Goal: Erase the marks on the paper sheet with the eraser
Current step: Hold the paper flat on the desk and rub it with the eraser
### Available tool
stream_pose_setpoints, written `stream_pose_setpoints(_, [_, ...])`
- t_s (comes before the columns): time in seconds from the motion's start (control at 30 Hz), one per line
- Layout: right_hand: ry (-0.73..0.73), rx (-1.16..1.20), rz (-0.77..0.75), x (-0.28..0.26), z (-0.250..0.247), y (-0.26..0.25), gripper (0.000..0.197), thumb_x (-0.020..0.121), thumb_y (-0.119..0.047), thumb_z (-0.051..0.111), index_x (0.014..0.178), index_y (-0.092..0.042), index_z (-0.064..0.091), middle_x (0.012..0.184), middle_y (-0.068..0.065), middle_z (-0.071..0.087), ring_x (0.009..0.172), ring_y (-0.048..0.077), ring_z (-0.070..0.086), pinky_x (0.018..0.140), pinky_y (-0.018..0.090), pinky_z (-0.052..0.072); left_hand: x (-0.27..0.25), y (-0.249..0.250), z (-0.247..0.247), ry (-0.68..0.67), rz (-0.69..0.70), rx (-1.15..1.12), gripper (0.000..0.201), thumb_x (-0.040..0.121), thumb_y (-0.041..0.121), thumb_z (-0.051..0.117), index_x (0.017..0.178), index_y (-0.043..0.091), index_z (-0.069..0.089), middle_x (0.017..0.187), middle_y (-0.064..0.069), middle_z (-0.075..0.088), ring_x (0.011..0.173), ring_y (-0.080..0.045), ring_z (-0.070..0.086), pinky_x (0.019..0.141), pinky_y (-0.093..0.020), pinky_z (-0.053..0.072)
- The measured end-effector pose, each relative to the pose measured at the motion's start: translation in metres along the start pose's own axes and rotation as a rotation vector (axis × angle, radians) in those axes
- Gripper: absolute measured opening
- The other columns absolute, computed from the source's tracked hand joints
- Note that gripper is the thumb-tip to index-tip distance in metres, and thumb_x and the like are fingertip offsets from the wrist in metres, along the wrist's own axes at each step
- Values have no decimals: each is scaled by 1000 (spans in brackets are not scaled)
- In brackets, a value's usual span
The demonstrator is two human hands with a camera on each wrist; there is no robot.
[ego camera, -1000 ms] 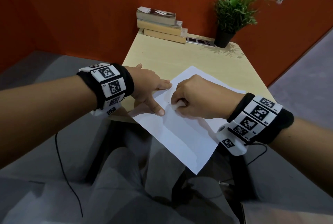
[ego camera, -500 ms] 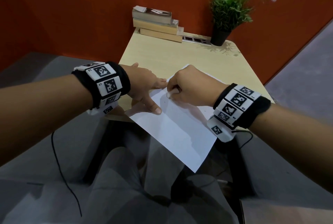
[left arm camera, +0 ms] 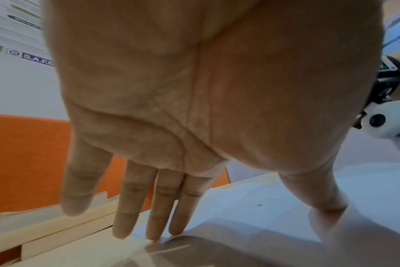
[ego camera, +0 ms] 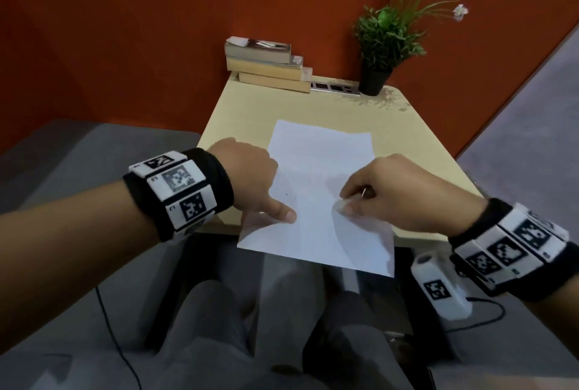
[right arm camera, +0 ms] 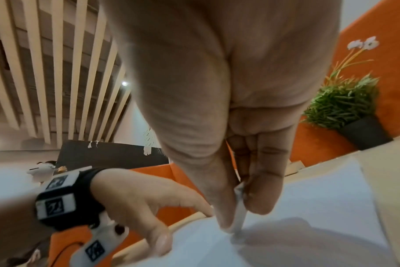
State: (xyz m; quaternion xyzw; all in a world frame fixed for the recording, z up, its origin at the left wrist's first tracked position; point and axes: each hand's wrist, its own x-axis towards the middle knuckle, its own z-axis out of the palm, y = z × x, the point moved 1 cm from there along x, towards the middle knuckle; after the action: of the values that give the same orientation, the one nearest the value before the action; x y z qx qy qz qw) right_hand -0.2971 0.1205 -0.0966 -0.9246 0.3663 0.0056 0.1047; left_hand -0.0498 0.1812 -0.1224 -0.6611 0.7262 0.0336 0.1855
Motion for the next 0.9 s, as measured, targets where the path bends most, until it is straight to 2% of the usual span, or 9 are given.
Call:
stream_pose_setpoints(0.07, [-12,-8,-4,-6,9,2,27,94,-35,80,120,-26,81,106,-13,79,85,-1,65,69,5,43,-5,6,-5,29,-31,-17,108,56,109,27,106,18,58,104,5,58,92,-22,61,85,-44,52])
stream_pose_setpoints(0.13, [-8,-18,-4,-7,11,5,26,95,-32,78,120,-26,81,96,-16,72,76,-4,60,63,6,40,-3,5,-13,34,-30,-47,99,62,104,40,114,20,50,111,4,49,99,-23,56,82,-42,51])
stream_pose_setpoints(0.23, [-3,-70,-20,-3,7,11,24,95,-28,78,118,-26,81,96,-17,63,73,-8,52,62,8,37,10,-3,-16,-51,31,-153,124,55,105,50,150,26,38,155,1,41,135,-29,47,110,-50,43])
stream_pose_setpoints(0.3, [2,-72,-20,1,5,16,21,95,-27,77,116,-26,81,96,-16,67,75,-5,55,64,9,39,16,-3,-13,-146,51,-194,134,62,99,54,166,30,7,175,5,4,158,-26,17,127,-49,20])
stream_pose_setpoints(0.37, [-4,-51,0,3,4,19,19,95,-30,77,113,-25,81,94,-15,72,80,1,62,71,17,50,20,-1,-10,-178,47,-219,131,69,94,55,166,32,-5,174,8,-9,160,-24,8,128,-46,12])
stream_pose_setpoints(0.47, [-4,-36,10,5,2,19,19,95,-33,77,111,-24,81,94,-12,76,85,8,67,79,29,58,26,1,-7,-193,46,-203,131,68,96,53,166,33,-9,173,9,-12,160,-25,10,128,-47,14])
stream_pose_setpoints(0.63, [-22,-91,-154,21,4,-9,17,93,-28,75,109,-22,80,90,-12,69,74,1,56,67,15,44,32,2,-7,-223,31,-162,138,64,99,53,165,32,-11,174,7,-13,159,-26,14,127,-50,20])
stream_pose_setpoints(0.77, [-45,-116,-172,41,8,-20,20,91,-30,71,102,-16,81,90,0,76,83,15,66,77,38,59,31,3,-9,-234,21,-151,141,60,100,53,165,32,-13,173,8,-13,159,-24,14,125,-50,22])
stream_pose_setpoints(0.9, [-26,-158,-170,50,10,-21,19,91,-28,70,102,-17,82,92,1,76,87,22,66,79,43,60,31,4,-7,-239,11,-153,141,59,100,54,164,33,-13,173,10,-14,159,-24,17,124,-50,25])
